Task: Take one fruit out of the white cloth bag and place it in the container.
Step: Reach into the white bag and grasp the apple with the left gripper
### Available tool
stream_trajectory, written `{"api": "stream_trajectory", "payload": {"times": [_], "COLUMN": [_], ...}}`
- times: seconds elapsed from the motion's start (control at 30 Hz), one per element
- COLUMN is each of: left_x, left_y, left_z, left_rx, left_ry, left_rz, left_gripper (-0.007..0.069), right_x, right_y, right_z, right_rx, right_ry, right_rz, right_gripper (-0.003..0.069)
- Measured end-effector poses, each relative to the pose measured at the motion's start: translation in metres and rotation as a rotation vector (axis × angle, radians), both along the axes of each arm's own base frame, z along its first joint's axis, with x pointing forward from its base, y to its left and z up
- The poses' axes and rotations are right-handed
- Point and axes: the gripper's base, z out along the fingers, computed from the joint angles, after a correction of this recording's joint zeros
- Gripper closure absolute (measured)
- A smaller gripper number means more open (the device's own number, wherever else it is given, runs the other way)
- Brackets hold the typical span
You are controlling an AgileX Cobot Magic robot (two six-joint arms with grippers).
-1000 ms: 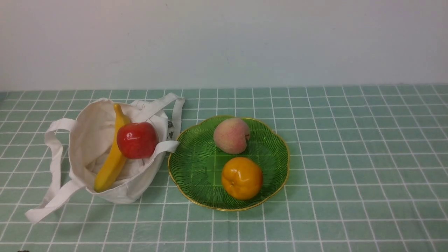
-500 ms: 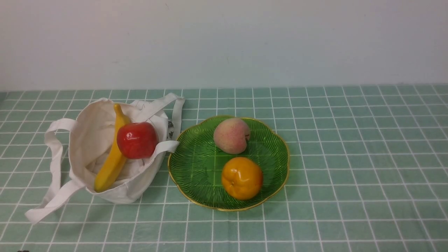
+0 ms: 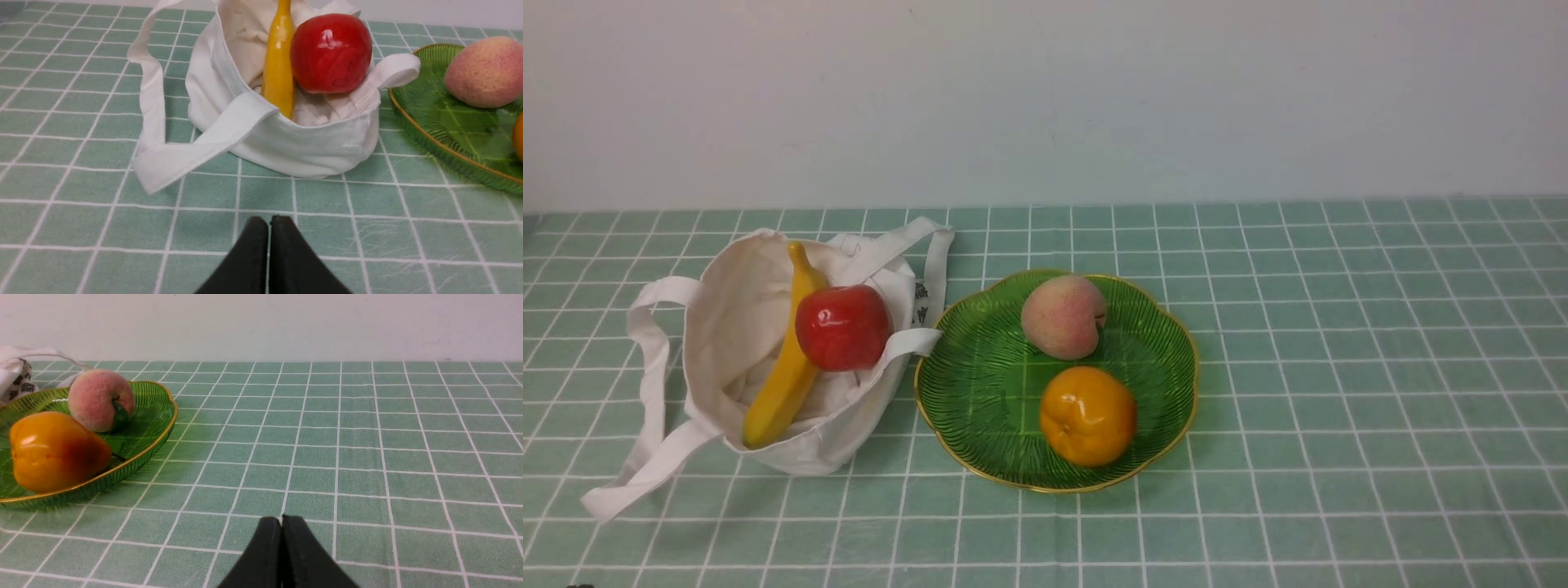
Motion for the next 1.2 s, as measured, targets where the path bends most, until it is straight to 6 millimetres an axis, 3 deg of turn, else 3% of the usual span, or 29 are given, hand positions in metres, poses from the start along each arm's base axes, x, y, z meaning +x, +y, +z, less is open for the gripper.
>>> {"api": "stream_trajectory", "payload": {"times": [0.07, 0.13, 0.3, 0.37, 0.53, 0.8, 0.87, 0.97, 1.1, 1.2], "left_x": [0.000, 0.000, -0.001, -0.001, 0.000, -0.002, -0.006, -0.009, 0.009, 0.044], "left_y": [-0.002, -0.008, -0.017, -0.019, -0.019, -0.022, -0.025, -0.029, -0.032, -0.031], "left_z": [0.000, 0.002, 0.006, 0.009, 0.013, 0.018, 0.034, 0.079, 0.105, 0.115], "left_rx": [-0.091, -0.357, -0.789, -0.913, -1.004, -1.000, -0.940, -0.731, -0.479, -0.277], "left_ry": [0.005, 0.027, 0.067, 0.078, 0.054, 0.069, 0.057, 0.069, 0.276, 0.525], "left_rz": [0.006, 0.023, 0.042, 0.039, 0.045, 0.017, -0.041, -0.140, -0.169, -0.163], "left_gripper": [0.0632, 0.0632, 0.0632, 0.0632, 0.0632, 0.0632, 0.0632, 0.0632, 0.0632, 0.0632], "right_x": [0.000, 0.000, 0.000, 0.000, 0.000, 0.000, 0.000, 0.000, 0.000, 0.000], "right_y": [0.000, 0.000, 0.000, 0.000, 0.000, 0.000, 0.000, 0.000, 0.000, 0.000], "right_z": [0.000, 0.000, 0.000, 0.000, 0.000, 0.000, 0.000, 0.000, 0.000, 0.000], "right_rx": [0.000, 0.000, 0.000, 0.000, 0.000, 0.000, 0.000, 0.000, 0.000, 0.000], "right_ry": [0.000, 0.000, 0.000, 0.000, 0.000, 0.000, 0.000, 0.000, 0.000, 0.000], "right_rz": [0.000, 0.000, 0.000, 0.000, 0.000, 0.000, 0.000, 0.000, 0.000, 0.000], "right_gripper": [0.0674, 0.0674, 0.0674, 0.0674, 0.0674, 0.0674, 0.0674, 0.0674, 0.0674, 0.0674]}}
